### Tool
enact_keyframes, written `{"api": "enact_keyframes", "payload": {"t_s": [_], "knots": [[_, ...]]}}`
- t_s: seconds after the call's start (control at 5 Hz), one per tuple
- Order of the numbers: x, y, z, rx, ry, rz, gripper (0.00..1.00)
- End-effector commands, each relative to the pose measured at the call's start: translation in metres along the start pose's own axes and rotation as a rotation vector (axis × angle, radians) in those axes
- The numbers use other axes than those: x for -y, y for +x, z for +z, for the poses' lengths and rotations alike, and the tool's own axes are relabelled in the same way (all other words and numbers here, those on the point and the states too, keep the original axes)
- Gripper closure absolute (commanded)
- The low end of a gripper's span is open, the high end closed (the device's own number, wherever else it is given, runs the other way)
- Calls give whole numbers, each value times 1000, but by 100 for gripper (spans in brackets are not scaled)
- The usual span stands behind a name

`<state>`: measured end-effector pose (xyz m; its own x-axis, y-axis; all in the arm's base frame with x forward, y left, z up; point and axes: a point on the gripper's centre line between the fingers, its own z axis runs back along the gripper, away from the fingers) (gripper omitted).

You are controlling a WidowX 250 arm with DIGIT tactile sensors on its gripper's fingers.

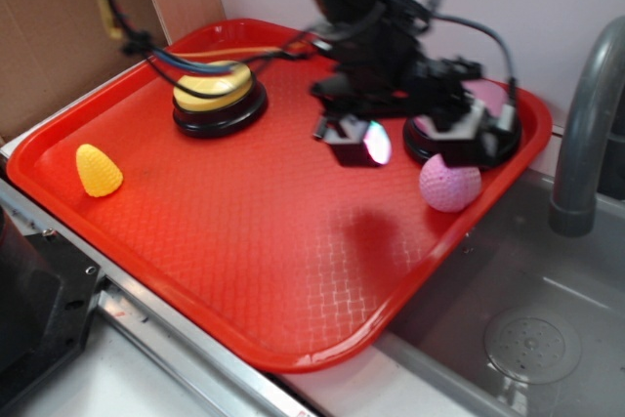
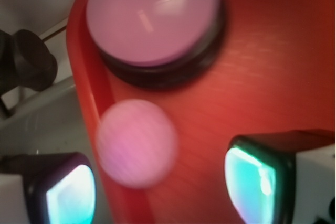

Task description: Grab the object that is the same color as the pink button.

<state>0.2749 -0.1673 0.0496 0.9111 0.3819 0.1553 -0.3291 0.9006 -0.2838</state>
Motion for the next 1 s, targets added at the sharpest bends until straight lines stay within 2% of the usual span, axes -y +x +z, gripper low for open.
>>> {"api": "enact_keyframes", "payload": {"t_s": [0.0,0.2,0.4,0.6,0.8], "knots": [[27,15,-3,35,-9,-81,62],[26,13,-1,30,6,-110,100],[24,14,1,33,17,-115,100],[14,14,22,50,84,-162,100],[-12,18,60,27,148,-195,100]]}}
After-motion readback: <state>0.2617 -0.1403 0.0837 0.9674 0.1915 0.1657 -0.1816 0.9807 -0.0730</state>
